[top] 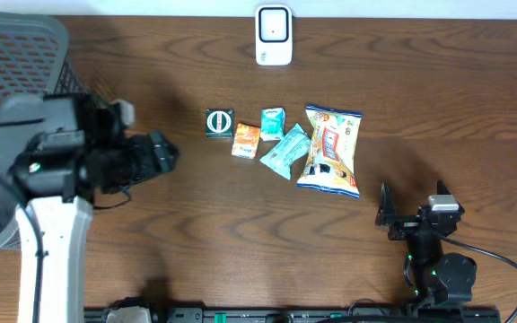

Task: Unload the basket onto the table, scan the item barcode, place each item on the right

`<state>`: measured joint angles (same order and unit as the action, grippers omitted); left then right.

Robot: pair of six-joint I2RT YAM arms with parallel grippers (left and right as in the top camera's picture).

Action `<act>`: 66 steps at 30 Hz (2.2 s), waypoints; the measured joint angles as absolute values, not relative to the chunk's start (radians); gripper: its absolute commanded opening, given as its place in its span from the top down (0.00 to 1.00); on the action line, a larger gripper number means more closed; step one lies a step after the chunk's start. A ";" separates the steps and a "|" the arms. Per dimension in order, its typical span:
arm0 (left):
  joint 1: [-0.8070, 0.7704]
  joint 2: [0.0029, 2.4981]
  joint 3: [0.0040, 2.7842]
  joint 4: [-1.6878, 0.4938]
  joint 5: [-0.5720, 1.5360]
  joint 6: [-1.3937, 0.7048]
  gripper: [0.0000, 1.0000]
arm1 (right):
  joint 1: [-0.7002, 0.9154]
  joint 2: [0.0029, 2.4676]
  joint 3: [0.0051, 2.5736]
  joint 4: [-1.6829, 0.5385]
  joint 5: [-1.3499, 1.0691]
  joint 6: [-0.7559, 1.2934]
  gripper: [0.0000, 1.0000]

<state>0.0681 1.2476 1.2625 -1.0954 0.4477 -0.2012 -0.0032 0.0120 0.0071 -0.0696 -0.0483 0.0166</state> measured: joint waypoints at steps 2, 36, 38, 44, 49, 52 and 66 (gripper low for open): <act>0.033 1.279 1.262 -1.095 0.447 -0.194 0.02 | -0.003 0.012 0.007 -0.070 -0.048 0.017 0.01; -0.015 1.476 1.262 -1.073 0.446 -0.183 0.02 | -0.003 0.012 0.006 0.744 -0.208 0.374 0.01; -0.015 1.476 1.262 -1.073 0.447 -0.183 0.02 | -0.003 0.010 0.007 0.847 -0.208 0.396 0.01; -0.015 1.476 1.262 -1.073 0.447 -0.183 0.02 | -0.003 0.031 0.044 0.914 -0.183 0.430 0.01; -0.015 1.476 1.262 -1.074 0.447 -0.183 0.02 | -0.003 0.176 0.203 0.875 -0.200 0.396 0.01; -0.015 1.476 1.262 -1.074 0.447 -0.183 0.02 | -0.003 0.319 0.339 0.865 -0.277 0.309 0.01; -0.015 1.476 1.262 -1.074 0.447 -0.183 0.02 | -0.003 1.105 1.130 -0.160 -0.564 -0.136 0.01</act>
<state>-0.0151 1.4757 1.2625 -1.0737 0.4469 -0.1829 -0.0032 1.1053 1.1297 -0.1596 -0.5644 -0.1360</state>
